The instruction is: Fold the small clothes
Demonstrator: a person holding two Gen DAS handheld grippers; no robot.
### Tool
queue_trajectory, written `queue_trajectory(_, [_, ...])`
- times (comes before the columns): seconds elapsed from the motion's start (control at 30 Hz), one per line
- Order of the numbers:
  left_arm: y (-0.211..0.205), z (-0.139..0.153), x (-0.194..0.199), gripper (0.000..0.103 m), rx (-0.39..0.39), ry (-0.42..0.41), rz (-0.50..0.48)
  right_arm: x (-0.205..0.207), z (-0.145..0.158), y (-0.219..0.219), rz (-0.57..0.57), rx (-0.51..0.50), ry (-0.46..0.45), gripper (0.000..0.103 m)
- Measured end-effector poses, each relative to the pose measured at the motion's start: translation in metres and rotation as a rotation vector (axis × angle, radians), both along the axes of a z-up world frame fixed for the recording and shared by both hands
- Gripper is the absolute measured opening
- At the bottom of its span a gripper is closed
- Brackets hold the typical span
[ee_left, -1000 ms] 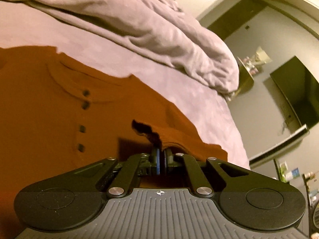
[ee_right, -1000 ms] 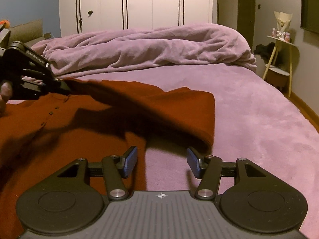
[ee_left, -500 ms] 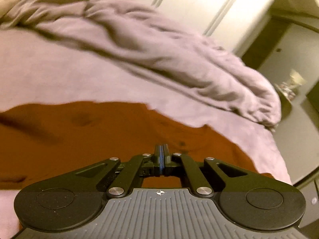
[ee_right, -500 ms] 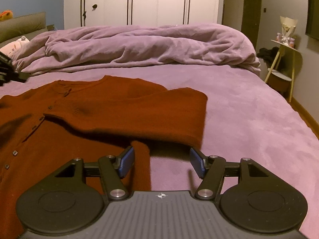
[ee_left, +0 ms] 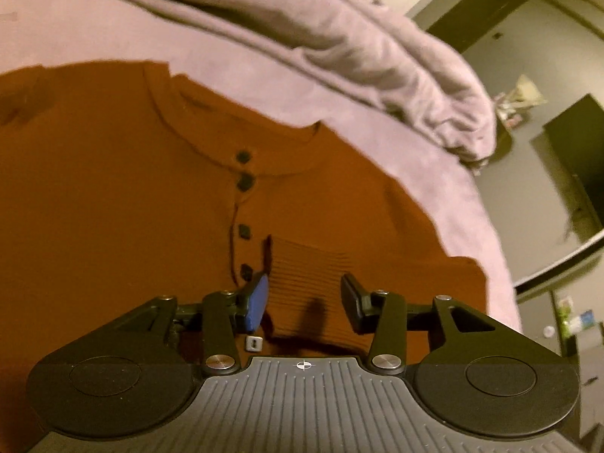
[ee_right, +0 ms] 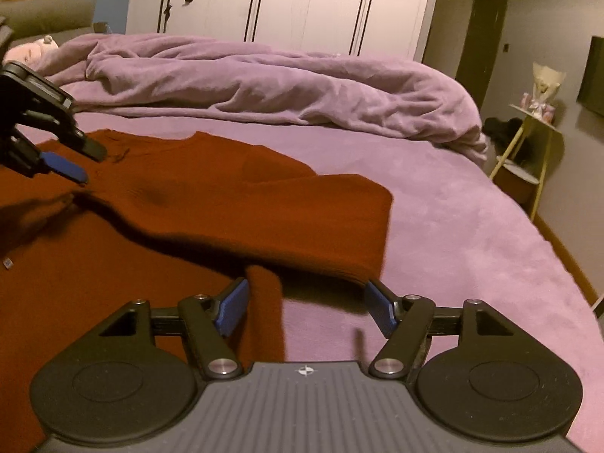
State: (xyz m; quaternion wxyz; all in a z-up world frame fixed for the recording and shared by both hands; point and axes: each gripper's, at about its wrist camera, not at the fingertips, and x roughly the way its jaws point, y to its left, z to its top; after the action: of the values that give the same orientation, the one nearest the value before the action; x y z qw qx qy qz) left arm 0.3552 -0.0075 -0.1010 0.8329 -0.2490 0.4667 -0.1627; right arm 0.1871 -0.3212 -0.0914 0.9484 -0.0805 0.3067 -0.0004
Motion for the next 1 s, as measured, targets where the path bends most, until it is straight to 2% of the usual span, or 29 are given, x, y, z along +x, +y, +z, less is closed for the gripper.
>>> queue_trajectory(0.07, [0.000, -0.002, -0.001, 0.050, -0.020, -0.006, 0.009, -0.001, -0.001, -0.004, -0.004, 0.013, 0.002, 0.069])
queue_trajectory(0.17, [0.000, -0.001, -0.001, 0.050, -0.006, 0.009, 0.013, -0.003, -0.005, -0.008, -0.004, 0.024, 0.001, 0.070])
queue_trajectory(0.2, [0.000, 0.002, -0.003, 0.053, -0.002, 0.003, 0.009, -0.003, -0.006, -0.009, -0.005, 0.028, 0.003, 0.070])
queue_trajectory(0.3, [-0.005, 0.007, -0.003, 0.055, 0.059, -0.010, -0.026, -0.004, -0.007, -0.012, -0.012, 0.050, 0.001, 0.070])
queue_trajectory(0.53, [-0.010, -0.005, 0.002, 0.057, 0.000, -0.001, 0.001, -0.005, -0.008, -0.012, -0.012, 0.055, 0.001, 0.071])
queue_trajectory(0.57, [-0.012, -0.005, 0.003, 0.048, 0.000, -0.005, -0.001, -0.005, -0.007, -0.012, -0.009, 0.052, 0.000, 0.071])
queue_trajectory(0.6, [-0.013, -0.004, 0.004, 0.014, -0.001, -0.007, -0.007, -0.004, -0.007, -0.011, -0.006, 0.047, -0.001, 0.071])
queue_trajectory(0.63, [-0.015, -0.005, 0.006, 0.009, 0.000, 0.009, -0.011, -0.004, -0.007, -0.010, -0.005, 0.041, -0.002, 0.071])
queue_trajectory(0.7, [-0.015, -0.002, 0.006, 0.008, -0.011, 0.017, 0.007, -0.003, -0.006, -0.009, -0.002, 0.033, -0.002, 0.071])
queue_trajectory(0.8, [-0.011, 0.026, -0.002, 0.008, -0.016, -0.078, 0.001, 0.000, 0.000, -0.005, 0.005, 0.018, -0.014, 0.071])
queue_trajectory(0.9, [0.010, 0.067, -0.009, 0.008, -0.032, -0.189, 0.026, 0.006, 0.005, 0.003, 0.028, -0.022, -0.032, 0.072])
queue_trajectory(1.0, [0.040, 0.097, -0.017, 0.008, 0.044, -0.283, 0.077, 0.017, 0.008, 0.013, 0.066, -0.048, -0.027, 0.073])
